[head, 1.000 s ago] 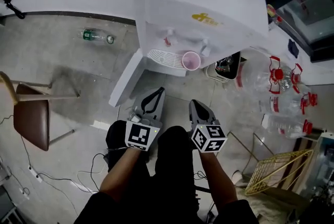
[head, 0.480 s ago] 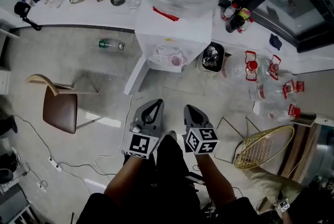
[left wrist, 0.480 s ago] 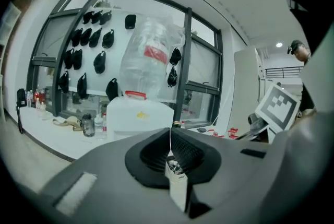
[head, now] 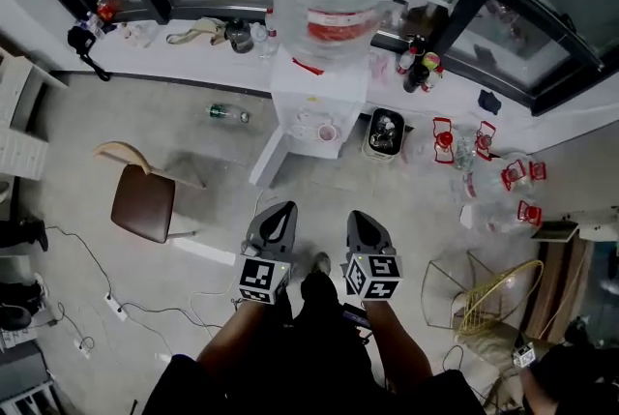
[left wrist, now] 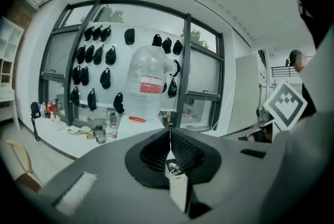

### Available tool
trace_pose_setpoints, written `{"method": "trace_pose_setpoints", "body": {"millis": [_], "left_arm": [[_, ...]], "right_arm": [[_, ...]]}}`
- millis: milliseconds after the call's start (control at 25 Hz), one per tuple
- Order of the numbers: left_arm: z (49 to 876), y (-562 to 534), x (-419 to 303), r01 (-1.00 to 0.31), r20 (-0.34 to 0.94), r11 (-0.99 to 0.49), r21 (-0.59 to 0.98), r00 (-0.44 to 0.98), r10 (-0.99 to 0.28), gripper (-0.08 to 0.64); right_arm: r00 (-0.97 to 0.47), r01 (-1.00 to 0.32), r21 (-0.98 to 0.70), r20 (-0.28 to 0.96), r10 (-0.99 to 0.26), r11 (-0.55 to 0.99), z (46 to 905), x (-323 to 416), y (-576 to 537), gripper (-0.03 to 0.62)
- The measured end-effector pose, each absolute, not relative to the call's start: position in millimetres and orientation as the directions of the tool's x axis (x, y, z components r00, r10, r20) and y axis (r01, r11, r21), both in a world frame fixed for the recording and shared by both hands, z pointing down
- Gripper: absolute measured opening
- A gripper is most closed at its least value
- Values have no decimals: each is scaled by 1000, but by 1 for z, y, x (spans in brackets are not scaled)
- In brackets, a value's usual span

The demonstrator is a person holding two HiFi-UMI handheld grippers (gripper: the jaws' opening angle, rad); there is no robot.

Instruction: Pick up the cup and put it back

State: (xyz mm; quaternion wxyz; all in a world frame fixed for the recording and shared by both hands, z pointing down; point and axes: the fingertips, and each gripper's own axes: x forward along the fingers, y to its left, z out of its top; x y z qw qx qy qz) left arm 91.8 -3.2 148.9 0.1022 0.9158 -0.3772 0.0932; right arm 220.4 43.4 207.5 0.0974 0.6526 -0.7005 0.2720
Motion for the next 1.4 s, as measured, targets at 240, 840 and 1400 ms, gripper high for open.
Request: {"method": "trace_pose_setpoints", "body": {"millis": [240, 840, 1400], "left_arm": [[93, 23, 64, -680, 182, -727, 97, 730, -659, 8], [33, 55, 9, -591, 75, -801, 92, 807, -586, 8], [38, 49, 14, -564, 73, -821, 87, 825, -560, 8]], "right_arm": [[-74, -976, -216, 399, -914, -15, 134, 202, 72, -5], [23, -981, -179, 285, -958, -77, 65, 134, 126, -5], [40, -982, -168, 275, -961, -89, 63, 135, 119, -6]]}}
